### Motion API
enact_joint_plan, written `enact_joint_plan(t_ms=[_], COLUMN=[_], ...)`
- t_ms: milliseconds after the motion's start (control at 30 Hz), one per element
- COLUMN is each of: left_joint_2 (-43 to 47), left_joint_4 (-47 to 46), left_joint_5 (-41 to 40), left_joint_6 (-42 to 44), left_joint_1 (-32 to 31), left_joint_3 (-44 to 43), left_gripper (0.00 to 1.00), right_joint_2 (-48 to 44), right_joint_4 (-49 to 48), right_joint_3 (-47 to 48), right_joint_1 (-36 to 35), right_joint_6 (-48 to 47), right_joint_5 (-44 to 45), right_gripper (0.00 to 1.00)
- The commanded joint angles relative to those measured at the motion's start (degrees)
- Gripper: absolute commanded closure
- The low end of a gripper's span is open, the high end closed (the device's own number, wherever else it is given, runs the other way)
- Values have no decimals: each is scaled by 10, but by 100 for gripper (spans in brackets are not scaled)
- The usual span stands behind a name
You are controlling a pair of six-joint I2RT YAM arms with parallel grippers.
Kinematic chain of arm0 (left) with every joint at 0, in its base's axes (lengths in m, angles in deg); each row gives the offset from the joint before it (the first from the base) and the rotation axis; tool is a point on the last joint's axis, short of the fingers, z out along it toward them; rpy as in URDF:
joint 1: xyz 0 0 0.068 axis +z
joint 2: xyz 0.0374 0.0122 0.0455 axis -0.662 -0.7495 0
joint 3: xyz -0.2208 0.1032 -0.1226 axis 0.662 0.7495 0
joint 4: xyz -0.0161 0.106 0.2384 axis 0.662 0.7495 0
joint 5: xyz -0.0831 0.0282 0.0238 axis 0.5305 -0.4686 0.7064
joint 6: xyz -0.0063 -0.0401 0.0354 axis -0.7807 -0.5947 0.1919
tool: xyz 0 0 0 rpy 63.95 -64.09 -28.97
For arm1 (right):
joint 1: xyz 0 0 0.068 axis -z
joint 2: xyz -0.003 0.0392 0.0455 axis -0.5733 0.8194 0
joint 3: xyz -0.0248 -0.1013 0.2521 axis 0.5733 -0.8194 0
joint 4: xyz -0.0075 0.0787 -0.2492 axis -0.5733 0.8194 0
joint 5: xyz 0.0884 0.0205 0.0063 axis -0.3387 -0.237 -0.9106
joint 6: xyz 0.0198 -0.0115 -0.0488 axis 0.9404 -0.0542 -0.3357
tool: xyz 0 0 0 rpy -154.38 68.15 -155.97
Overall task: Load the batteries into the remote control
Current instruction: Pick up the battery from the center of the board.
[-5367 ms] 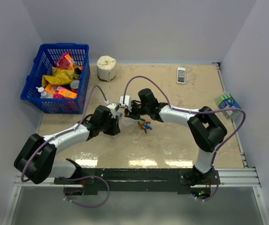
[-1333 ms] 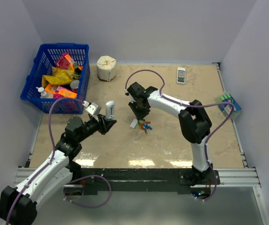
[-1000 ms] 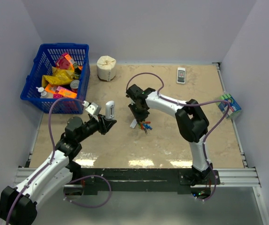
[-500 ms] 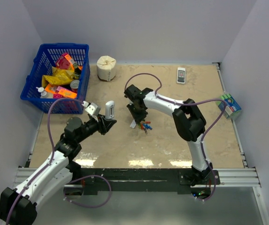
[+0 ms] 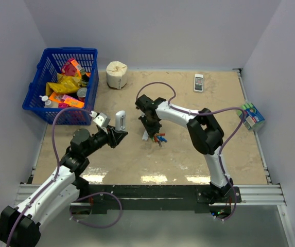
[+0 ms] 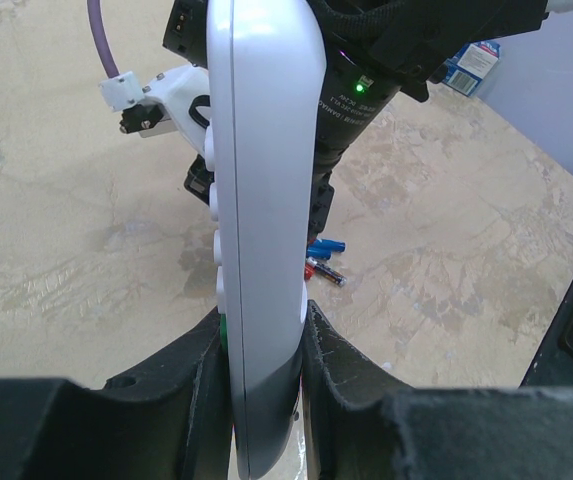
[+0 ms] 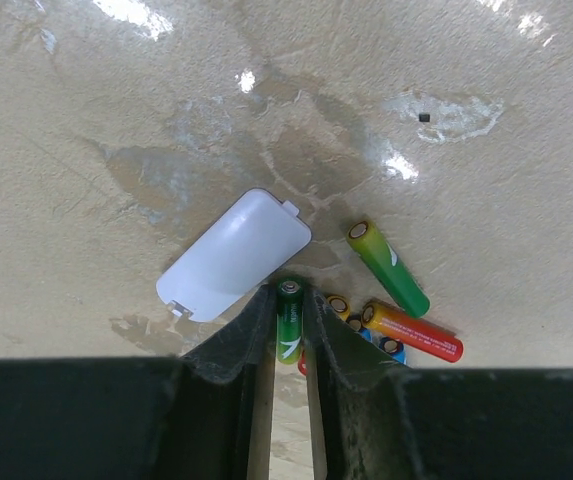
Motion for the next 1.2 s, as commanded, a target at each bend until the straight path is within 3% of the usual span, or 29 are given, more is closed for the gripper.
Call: enact_joint_plan(t_ms=[0, 500, 667, 900, 1167], left_joint_2=[8, 9, 8, 7, -10], left_joint_4=[-32, -31, -32, -69, -222], left_joint_5=[6, 5, 5, 18, 43], left_joint_6=[11, 3, -2, -49, -140], left_joint_1=[4, 4, 3, 3, 4], left_joint_3=[-24, -24, -26, -5, 49], left_gripper=[100, 100, 100, 100, 100], right_joint_2=[-5, 6, -17, -134, -325], right_joint_4=[9, 28, 21, -49, -180], right_joint_3=[8, -9, -21, -55, -119], right_joint_1=[-7, -40, -44, -47, -48], right_joint_6=[5, 7, 7, 2, -2], right_joint_5=[7, 61, 68, 38, 29], right_gripper=[82, 78, 94, 100, 100])
